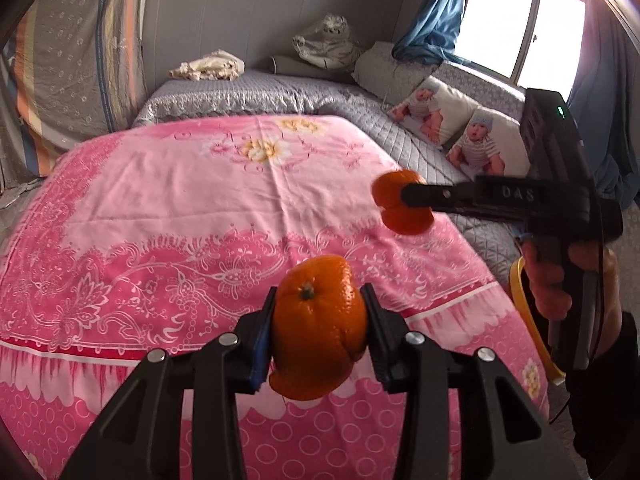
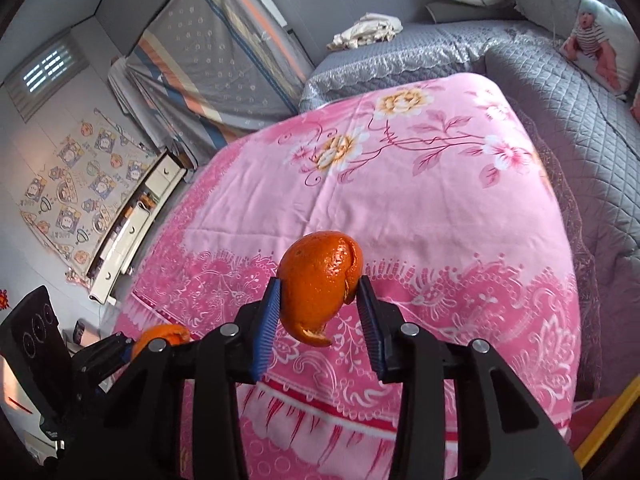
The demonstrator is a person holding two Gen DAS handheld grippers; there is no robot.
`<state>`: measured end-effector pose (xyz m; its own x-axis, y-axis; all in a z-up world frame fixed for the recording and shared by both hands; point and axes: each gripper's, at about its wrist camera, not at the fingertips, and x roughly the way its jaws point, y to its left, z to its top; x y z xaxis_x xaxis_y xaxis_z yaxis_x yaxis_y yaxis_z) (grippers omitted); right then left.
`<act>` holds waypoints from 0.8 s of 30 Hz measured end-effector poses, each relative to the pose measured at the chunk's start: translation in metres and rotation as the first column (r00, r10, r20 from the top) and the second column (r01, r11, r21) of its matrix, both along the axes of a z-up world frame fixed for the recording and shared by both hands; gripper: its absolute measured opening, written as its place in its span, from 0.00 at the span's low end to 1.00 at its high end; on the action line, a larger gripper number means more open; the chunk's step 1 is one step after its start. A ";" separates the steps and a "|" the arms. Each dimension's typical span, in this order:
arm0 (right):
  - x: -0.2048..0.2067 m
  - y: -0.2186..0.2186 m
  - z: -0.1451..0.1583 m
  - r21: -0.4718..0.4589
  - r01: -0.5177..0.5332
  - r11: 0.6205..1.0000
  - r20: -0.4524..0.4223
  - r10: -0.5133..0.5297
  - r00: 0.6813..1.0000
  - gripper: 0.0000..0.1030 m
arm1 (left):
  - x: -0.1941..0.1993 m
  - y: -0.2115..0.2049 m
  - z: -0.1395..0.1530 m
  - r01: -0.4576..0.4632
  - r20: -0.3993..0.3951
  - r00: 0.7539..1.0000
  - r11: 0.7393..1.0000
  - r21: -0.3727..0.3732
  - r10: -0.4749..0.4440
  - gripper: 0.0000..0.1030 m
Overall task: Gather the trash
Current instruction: 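Carry the oranges in both grippers to the yellow bin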
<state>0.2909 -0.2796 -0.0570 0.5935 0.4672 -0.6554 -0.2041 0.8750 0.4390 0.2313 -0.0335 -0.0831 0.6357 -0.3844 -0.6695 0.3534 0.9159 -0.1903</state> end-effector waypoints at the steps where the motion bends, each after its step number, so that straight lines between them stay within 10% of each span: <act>1: -0.009 -0.006 0.005 0.002 0.016 1.000 0.017 -0.016 1.000 0.35 | -0.004 0.000 0.004 -0.010 0.015 1.000 1.000 -0.002 0.010 0.37; 11: -0.105 -0.071 0.051 0.004 0.180 0.984 0.182 -0.178 0.967 0.35 | -0.053 -0.026 0.062 0.003 0.167 0.986 0.998 -0.055 0.007 0.37; 24: -0.214 -0.131 0.104 0.027 0.375 0.927 0.409 -0.352 0.842 0.35 | -0.122 -0.091 0.122 0.132 0.373 0.923 0.988 -0.083 -0.092 0.37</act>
<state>0.0773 -0.4101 0.0467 0.9293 0.1386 -0.3424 -0.0146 0.9400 0.3409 0.1090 -0.1244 0.0393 0.7779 -0.5223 -0.3494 0.5155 0.8484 -0.1204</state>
